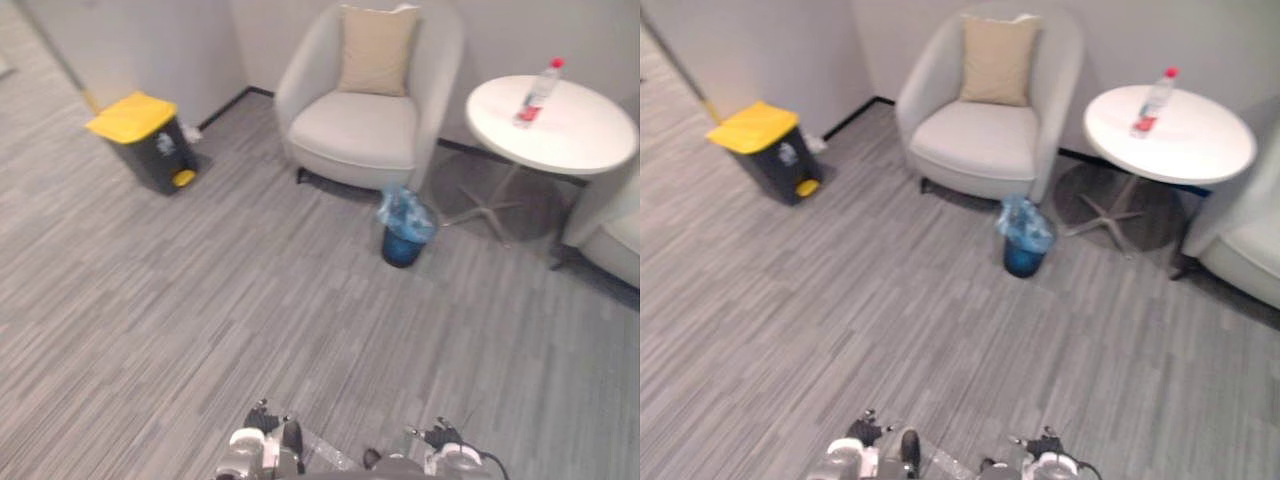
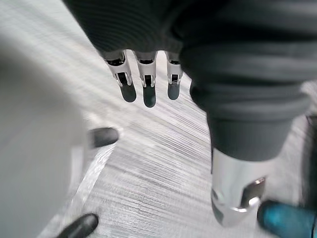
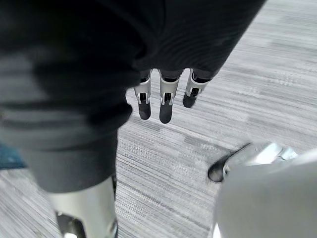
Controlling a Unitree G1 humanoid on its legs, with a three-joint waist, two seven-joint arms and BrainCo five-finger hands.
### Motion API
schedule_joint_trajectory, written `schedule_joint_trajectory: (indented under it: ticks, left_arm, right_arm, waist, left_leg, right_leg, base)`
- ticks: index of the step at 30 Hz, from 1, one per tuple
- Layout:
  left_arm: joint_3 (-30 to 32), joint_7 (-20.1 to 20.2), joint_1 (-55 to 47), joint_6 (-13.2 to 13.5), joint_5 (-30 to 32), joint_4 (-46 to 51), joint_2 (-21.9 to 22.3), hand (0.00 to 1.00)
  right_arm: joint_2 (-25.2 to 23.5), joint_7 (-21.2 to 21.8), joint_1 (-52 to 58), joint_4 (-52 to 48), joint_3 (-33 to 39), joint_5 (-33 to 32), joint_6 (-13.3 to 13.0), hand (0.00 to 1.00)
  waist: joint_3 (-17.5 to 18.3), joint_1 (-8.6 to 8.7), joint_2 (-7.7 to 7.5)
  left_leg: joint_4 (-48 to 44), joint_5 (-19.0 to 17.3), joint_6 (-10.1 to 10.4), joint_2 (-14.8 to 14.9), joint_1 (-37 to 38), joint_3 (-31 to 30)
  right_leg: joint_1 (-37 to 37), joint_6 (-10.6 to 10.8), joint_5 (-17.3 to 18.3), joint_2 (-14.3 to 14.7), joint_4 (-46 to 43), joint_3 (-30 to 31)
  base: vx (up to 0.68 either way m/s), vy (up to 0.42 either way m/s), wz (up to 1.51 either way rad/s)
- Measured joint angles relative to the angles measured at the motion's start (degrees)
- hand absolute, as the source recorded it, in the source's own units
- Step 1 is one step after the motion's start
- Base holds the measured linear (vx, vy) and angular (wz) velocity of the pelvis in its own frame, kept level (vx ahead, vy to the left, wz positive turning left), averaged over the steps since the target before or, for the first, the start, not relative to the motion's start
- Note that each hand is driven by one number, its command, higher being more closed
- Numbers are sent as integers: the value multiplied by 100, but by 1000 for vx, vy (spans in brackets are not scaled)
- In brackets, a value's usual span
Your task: Organize the slippers on the shoe rack
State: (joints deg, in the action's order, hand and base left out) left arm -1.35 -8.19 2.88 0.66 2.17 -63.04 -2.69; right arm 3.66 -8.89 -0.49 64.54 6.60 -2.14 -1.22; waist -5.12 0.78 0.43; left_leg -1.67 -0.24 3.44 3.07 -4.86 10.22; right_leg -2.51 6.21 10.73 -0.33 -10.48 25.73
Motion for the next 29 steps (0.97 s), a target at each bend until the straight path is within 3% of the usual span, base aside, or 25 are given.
schedule_joint_trajectory:
  ticks: [2, 4, 7, 10, 18, 29]
  left_arm:
    - [-66, 3, 7, -11, 1, -25, -116, 0]
    - [-71, 2, 24, -32, 1, -86, -130, 0]
    - [9, 0, -51, -37, 0, -108, -121, 0]
    - [30, 5, -53, -34, -3, -108, -108, 0]
    - [275, 72, -244, -30, -23, -117, -105, 0]
    - [469, 71, -257, -37, -20, -120, -163, 0]
  right_arm:
    - [-27, 12, -13, -4, 0, -1, 14, 0]
    - [47, 31, -64, -5, 9, -3, 20, 0]
    - [119, 38, -105, -2, -15, 1, 22, 0]
    - [136, 38, -102, 0, -8, 1, 3, 0]
    - [252, 44, 4, 161, 268, -22, -16, 0]
    - [281, 47, 316, 176, 680, -39, 43, 0]
  waist:
    - [24, 8, -56]
    - [-25, 5, 23]
    - [-68, -27, 138]
    - [-70, -24, 142]
    - [-38, -63, 92]
    - [3, -78, -53]
  left_leg:
    - [15, -52, -81, -82, -4, 239]
    - [80, -94, -149, -98, 56, 540]
    - [109, -163, -171, -7, 204, 965]
    - [79, -174, -157, 0, 214, 1071]
    - [137, -168, -57, -13, 438, 964]
    - [129, -343, 78, -100, 486, 640]
  right_leg:
    - [-97, 32, -58, -82, 24, -15]
    - [-215, 25, -253, -98, 91, -138]
    - [-345, -174, -543, -103, 221, -1120]
    - [-341, -334, -648, -85, 316, -1654]
    - [87, -395, -856, -107, 993, -1620]
    - [115, -366, -1000, -69, 1230, -1378]
  base:
    - [32, 123, -76]
    - [2, 108, -76]
    - [-29, 39, -73]
    - [-43, -23, -36]
    - [-75, -24, -4]
    - [7, -4, -17]
